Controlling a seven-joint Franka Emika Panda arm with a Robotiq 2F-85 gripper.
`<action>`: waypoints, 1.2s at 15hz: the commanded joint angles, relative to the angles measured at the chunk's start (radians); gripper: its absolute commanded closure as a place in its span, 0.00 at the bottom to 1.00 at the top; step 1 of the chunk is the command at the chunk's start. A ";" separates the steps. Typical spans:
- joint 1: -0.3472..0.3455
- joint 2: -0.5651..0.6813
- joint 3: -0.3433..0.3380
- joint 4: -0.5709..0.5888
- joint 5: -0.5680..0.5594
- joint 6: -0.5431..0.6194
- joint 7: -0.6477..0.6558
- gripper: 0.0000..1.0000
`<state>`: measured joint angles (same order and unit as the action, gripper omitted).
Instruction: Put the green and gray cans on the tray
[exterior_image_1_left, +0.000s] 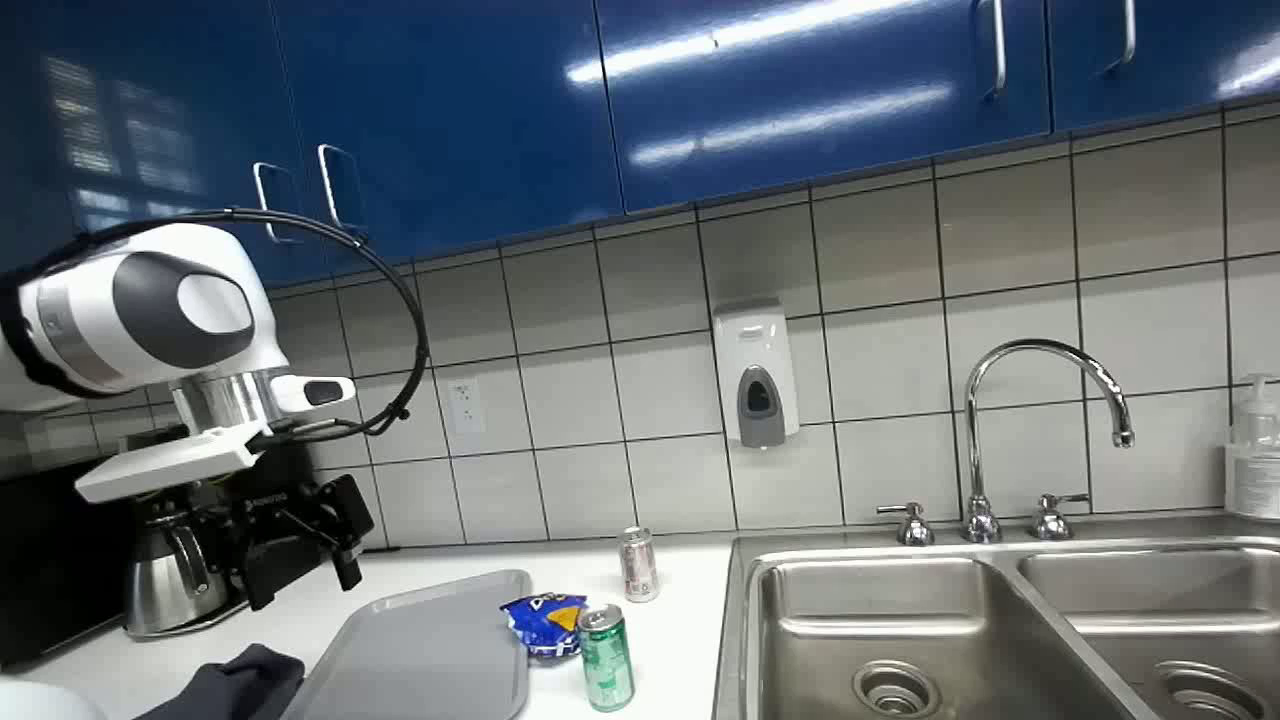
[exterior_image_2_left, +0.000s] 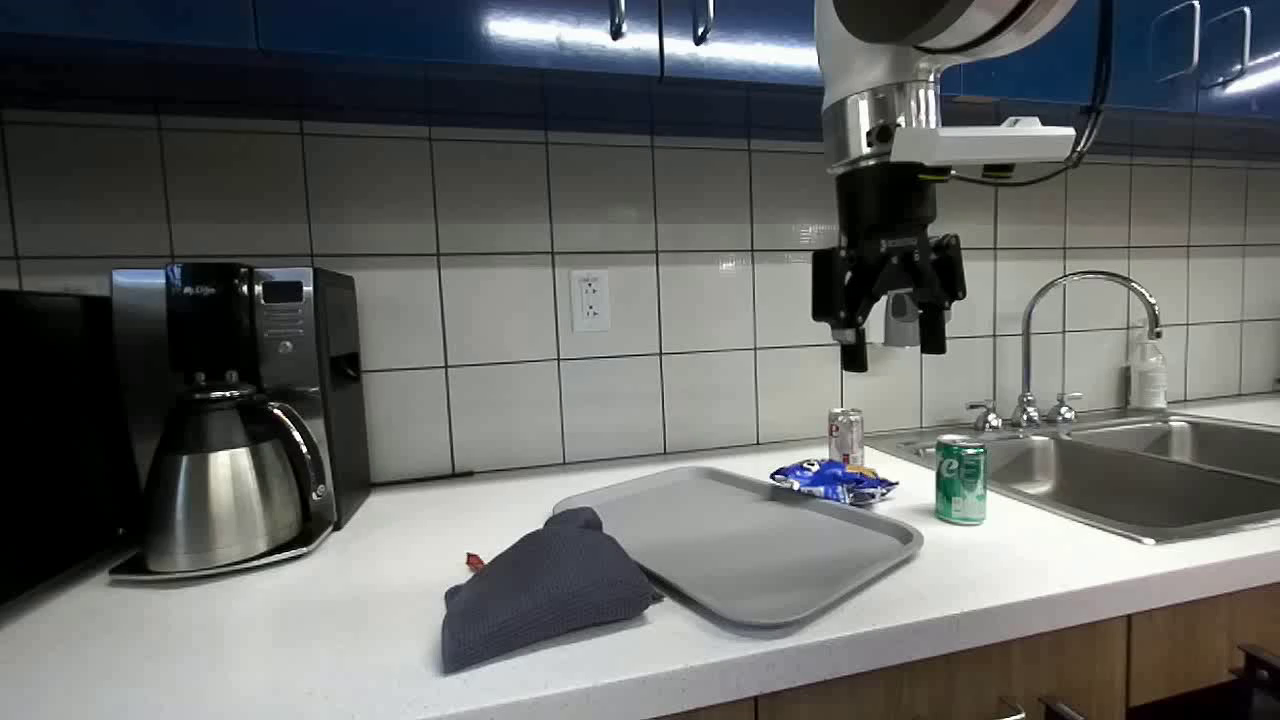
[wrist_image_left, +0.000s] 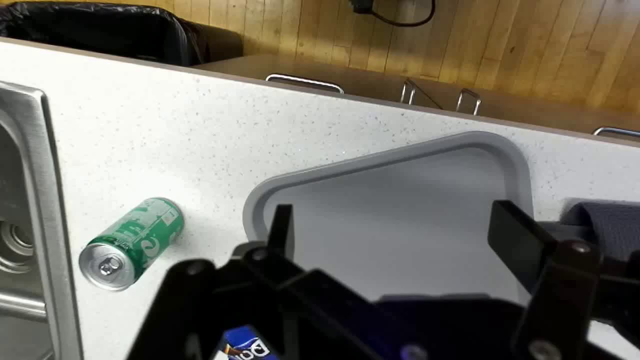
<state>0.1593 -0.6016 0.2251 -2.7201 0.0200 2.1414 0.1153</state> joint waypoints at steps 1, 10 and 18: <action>0.010 0.003 -0.010 0.001 -0.007 -0.002 0.005 0.00; 0.002 -0.011 0.009 -0.010 -0.028 0.011 0.031 0.00; -0.040 -0.025 0.009 -0.048 -0.064 0.073 0.134 0.00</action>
<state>0.1483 -0.5991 0.2247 -2.7288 -0.0120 2.1713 0.1939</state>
